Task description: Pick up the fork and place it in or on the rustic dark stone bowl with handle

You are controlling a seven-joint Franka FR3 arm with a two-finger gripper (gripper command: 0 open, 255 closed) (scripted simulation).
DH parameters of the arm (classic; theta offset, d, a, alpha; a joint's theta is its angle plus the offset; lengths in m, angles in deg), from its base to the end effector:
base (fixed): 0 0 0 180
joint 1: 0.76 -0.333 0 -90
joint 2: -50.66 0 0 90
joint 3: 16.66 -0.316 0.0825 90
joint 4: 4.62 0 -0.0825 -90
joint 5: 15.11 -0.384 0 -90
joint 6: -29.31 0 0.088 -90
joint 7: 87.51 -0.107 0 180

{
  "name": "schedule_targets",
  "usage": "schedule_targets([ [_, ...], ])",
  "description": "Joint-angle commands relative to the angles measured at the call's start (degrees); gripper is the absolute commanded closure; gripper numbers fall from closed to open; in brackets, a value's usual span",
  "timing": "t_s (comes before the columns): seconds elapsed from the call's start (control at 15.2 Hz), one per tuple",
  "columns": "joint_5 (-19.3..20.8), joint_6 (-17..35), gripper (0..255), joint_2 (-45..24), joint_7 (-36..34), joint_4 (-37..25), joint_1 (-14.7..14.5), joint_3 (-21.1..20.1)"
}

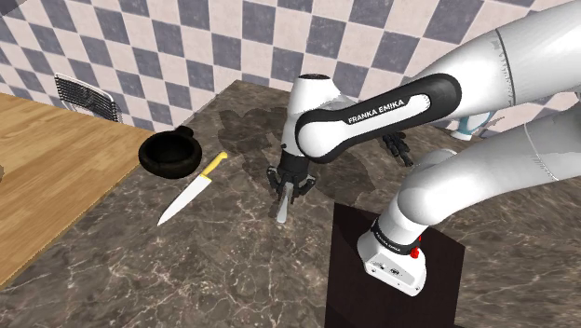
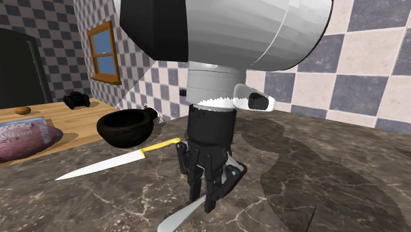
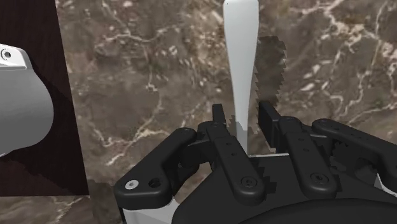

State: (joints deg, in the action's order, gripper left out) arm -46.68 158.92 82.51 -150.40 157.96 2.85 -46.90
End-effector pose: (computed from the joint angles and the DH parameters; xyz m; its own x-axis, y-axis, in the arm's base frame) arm 0.3061 0.1417 0.3263 0.4711 -0.8700 -0.1452 -0.8801 -0.4746 -0.0113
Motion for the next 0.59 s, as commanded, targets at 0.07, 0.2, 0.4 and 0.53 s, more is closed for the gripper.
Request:
schedule_targets([
  [0.07, 0.0, 0.0, 255, 0.0, 0.0, 0.0, 0.0, 0.0],
  [0.2, 0.3, -1.1, 255, 0.8, -0.2, -0.3, 0.0, 0.3],
  [0.4, 1.1, -4.3, 255, 3.0, -0.7, -1.4, 0.0, 1.2],
  [0.53, 1.7, -6.4, 255, 4.3, -1.0, -2.3, 0.1, 1.8],
])
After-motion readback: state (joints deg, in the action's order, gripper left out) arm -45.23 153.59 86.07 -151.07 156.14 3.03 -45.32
